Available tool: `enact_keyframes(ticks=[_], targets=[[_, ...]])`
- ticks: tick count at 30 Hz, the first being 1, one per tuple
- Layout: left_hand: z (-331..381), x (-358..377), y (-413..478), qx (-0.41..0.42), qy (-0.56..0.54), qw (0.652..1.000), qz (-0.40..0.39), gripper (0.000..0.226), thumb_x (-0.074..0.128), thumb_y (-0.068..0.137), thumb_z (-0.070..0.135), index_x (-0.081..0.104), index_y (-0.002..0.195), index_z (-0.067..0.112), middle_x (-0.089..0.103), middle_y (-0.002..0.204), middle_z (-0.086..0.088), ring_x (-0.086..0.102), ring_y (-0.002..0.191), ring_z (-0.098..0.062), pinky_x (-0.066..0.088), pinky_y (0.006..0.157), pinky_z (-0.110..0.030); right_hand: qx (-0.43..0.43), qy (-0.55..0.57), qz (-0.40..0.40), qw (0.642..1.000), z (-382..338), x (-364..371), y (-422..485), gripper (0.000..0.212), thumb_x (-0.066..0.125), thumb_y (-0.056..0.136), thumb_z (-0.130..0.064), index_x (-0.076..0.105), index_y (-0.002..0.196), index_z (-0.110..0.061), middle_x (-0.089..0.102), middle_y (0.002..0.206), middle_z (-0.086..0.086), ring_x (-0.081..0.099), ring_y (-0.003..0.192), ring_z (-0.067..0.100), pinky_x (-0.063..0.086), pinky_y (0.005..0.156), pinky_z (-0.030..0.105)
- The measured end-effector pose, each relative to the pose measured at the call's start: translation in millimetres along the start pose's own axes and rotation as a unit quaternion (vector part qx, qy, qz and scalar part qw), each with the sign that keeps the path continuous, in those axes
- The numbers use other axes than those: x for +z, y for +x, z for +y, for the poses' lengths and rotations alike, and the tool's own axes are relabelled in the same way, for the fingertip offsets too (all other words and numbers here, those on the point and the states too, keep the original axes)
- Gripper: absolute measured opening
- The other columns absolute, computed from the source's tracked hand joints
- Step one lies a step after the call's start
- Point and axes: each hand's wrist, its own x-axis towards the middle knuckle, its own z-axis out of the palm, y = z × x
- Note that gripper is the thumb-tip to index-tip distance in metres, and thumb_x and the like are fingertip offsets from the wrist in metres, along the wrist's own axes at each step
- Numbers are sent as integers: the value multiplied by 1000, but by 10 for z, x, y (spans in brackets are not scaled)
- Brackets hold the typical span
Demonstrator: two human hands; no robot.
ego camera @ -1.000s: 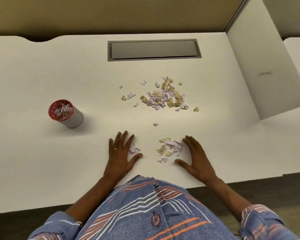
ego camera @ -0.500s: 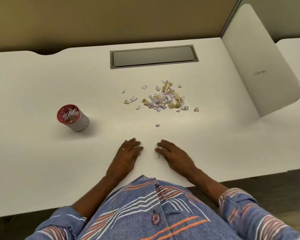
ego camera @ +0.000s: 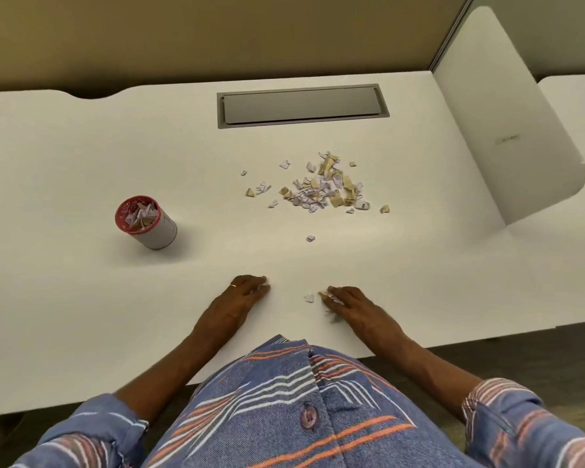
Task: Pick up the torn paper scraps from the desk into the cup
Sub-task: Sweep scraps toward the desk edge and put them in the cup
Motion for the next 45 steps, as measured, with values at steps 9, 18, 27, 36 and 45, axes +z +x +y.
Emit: enact_keyframes(ticks=[9,18,27,36,45], targets=[[-32,-115,164,-24,-40,998,30,31,59,95,11,67,125,15,64,125,-7,60,117,-24,43,97,-23,42,-39,52,997,-152,-85,305,28,61,90,-5,62,117,-12,61,108,6,56,100,26,53,68,39],[15,-392,170,-153,-224,943,194,25,71,84,-2,76,105,10,72,107,-4,66,103,-14,47,98,-20,172,147,137,964,-336,-127,577,15,66,89,-9,74,101,-6,69,97,11,64,92,28,38,75,22],[-657,-1259,123,-214,-267,873,348,21,70,86,5,74,103,17,73,108,-1,69,104,-14,54,96,-32,318,337,226,857,-408,-107,688,11,74,82,-11,78,92,-16,75,78,2,68,75,17,43,62,16],[-1294,-1651,56,-228,-82,930,278,17,62,90,15,74,102,13,72,107,-6,61,105,-19,41,95,-19,370,361,258,816,-568,-109,668,8,76,84,-16,78,91,-18,69,75,-7,61,69,-2,40,59,-1],[-1304,-1615,30,-195,-66,941,268,21,61,90,8,74,107,10,73,111,-5,62,109,-20,38,97,-14,392,424,283,766,-745,-122,744,11,77,84,-22,78,95,-19,73,78,-6,65,67,-9,43,59,0]])
